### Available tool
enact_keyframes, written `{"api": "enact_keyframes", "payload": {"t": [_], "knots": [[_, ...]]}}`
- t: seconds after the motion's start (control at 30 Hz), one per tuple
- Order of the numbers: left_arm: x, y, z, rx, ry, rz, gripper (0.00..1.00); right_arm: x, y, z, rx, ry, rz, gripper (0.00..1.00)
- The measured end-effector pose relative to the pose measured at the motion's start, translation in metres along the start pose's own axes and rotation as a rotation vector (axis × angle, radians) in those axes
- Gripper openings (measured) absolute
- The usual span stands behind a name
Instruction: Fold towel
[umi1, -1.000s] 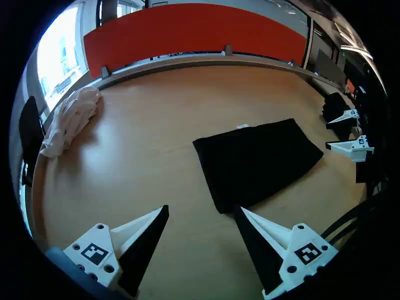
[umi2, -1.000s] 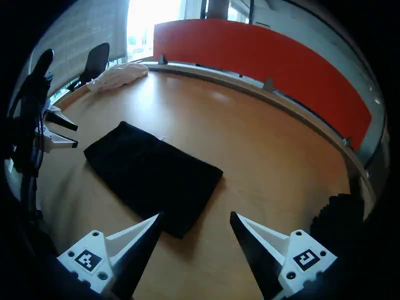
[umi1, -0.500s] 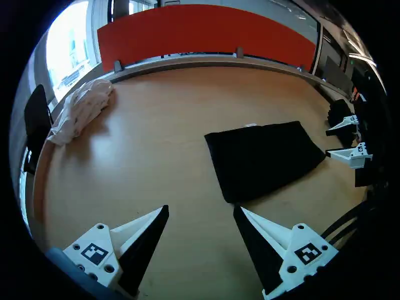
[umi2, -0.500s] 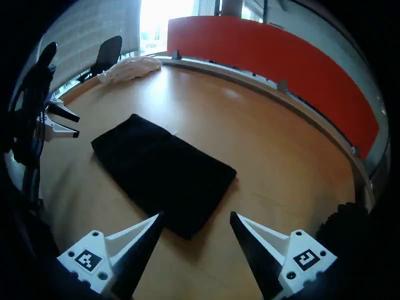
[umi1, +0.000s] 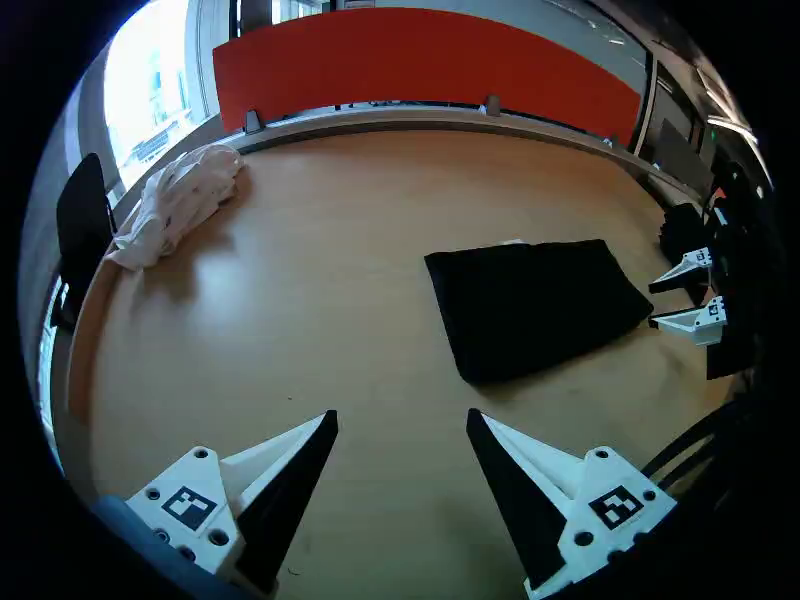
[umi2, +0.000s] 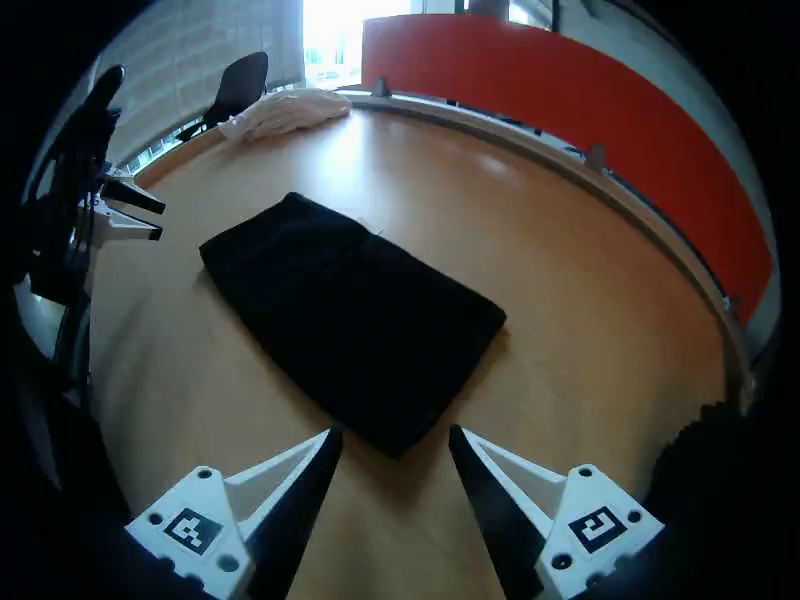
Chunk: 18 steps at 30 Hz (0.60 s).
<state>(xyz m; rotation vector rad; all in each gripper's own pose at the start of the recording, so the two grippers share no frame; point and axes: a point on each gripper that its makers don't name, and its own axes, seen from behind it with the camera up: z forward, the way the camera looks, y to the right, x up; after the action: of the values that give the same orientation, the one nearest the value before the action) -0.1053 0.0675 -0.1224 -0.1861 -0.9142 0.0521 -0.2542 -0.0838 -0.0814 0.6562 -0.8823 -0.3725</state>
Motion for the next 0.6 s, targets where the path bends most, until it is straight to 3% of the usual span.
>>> {"api": "enact_keyframes", "payload": {"t": [0.3, 0.6], "knots": [[-0.0051, -0.0022, -0.0030, 0.004, -0.005, -0.006, 0.96, -0.0058, 0.0008, 0.0013, 0.019, -0.020, -0.024, 0.63], [-0.0048, -0.0031, -0.0035, 0.003, -0.003, -0.009, 0.96, -0.0097, -0.0018, 0.0051, 0.044, -0.031, -0.019, 0.33]]}}
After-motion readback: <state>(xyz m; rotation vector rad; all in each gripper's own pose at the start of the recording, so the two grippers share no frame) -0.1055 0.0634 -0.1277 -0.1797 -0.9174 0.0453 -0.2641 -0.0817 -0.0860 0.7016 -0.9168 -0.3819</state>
